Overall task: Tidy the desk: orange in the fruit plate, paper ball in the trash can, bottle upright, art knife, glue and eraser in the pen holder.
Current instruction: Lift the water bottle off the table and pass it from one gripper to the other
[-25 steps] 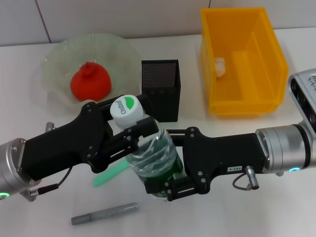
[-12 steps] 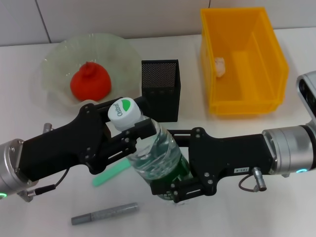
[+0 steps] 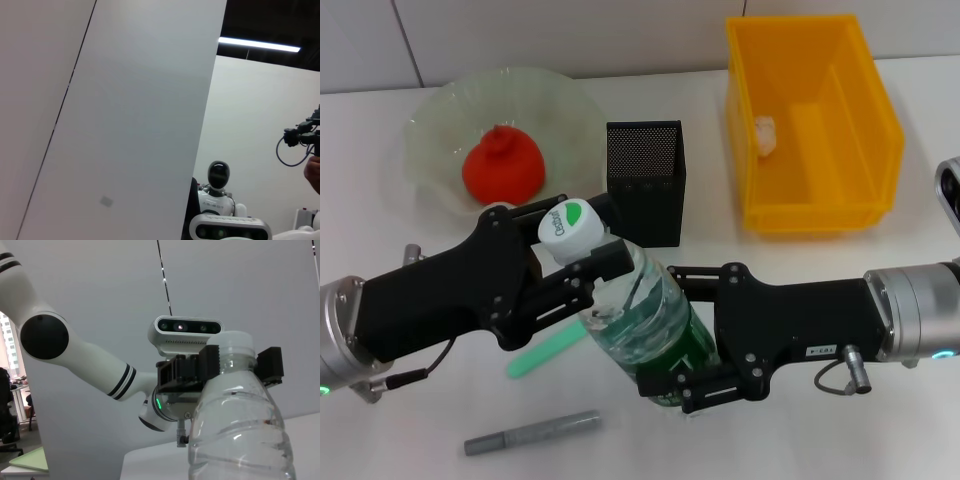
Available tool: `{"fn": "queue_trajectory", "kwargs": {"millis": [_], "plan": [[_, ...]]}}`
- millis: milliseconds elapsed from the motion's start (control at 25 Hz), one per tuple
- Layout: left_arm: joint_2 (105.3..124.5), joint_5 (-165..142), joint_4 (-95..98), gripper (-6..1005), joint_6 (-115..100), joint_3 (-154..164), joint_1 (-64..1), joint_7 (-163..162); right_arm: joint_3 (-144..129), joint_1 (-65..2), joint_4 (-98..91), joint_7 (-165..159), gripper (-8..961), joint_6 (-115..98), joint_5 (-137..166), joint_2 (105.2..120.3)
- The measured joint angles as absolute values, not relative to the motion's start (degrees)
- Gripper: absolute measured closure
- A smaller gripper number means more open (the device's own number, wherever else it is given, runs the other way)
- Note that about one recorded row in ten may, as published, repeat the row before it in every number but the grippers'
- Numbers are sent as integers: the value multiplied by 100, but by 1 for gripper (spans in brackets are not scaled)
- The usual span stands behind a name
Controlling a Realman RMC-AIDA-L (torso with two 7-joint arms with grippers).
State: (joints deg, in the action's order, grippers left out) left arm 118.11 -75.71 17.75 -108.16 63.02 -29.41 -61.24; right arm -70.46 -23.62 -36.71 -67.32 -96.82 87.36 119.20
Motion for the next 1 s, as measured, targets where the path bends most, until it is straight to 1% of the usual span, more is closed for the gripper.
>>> {"fn": "queue_trajectory", "kwargs": {"millis": [360,1000], "plan": [[11820,-7564,1785,554,-10895,6396,-2974,-6156,-7063,-2412,-3667,-6730,155,-9640,8754,11935],[11806,-7723,1933,556,-10838,6383,-2937,-6162,-7081,-2359,-3979,-6923,155,-9602,9071,11917]]}}
